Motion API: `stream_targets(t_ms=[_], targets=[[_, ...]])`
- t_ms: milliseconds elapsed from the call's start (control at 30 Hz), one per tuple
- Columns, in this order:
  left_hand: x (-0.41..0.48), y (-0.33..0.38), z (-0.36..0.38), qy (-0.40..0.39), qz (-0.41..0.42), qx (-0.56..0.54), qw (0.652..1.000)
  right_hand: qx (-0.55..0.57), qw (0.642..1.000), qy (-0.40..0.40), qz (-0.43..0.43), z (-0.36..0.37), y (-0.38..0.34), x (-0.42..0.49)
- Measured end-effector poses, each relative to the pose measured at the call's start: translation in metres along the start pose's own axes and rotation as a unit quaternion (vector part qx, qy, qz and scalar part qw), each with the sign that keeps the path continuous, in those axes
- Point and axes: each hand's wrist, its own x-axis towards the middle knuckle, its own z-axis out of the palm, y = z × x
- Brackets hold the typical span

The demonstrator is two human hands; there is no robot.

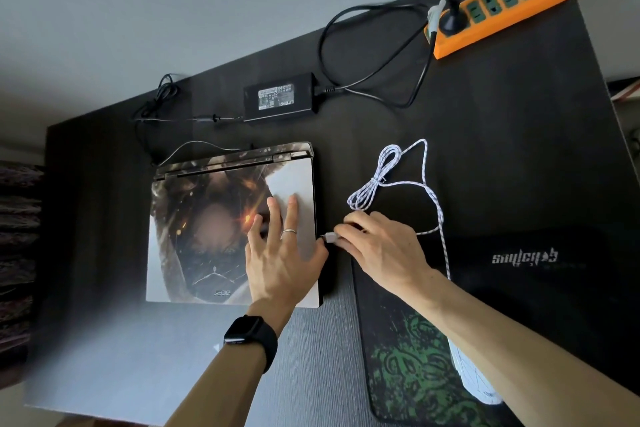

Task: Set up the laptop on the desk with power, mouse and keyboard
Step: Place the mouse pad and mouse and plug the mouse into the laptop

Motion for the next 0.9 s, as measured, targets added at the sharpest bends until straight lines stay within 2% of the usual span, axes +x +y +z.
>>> stream_targets(t_ms=[233, 433, 700, 900], targets=[[-0.002, 0.005, -0.007, -0.008, 0.004, 0.034, 0.999, 0.006, 0.998, 0.021, -0.054, 0.008, 0.004, -0.002], [0.006, 0.026, -0.018, -0.043, -0.066, 0.011, 0.997, -0.041, 0.993, -0.012, -0.109, 0.007, 0.009, 0.002], [0.002, 0.022, -0.016, -0.001, -0.029, 0.030, 0.999, -0.018, 0.999, 0.025, -0.040, 0.003, 0.015, 0.004], [0.004, 0.022, -0.014, -0.006, -0.024, 0.029, 0.999, -0.011, 0.999, 0.004, -0.034, 0.011, 0.007, 0.007]])
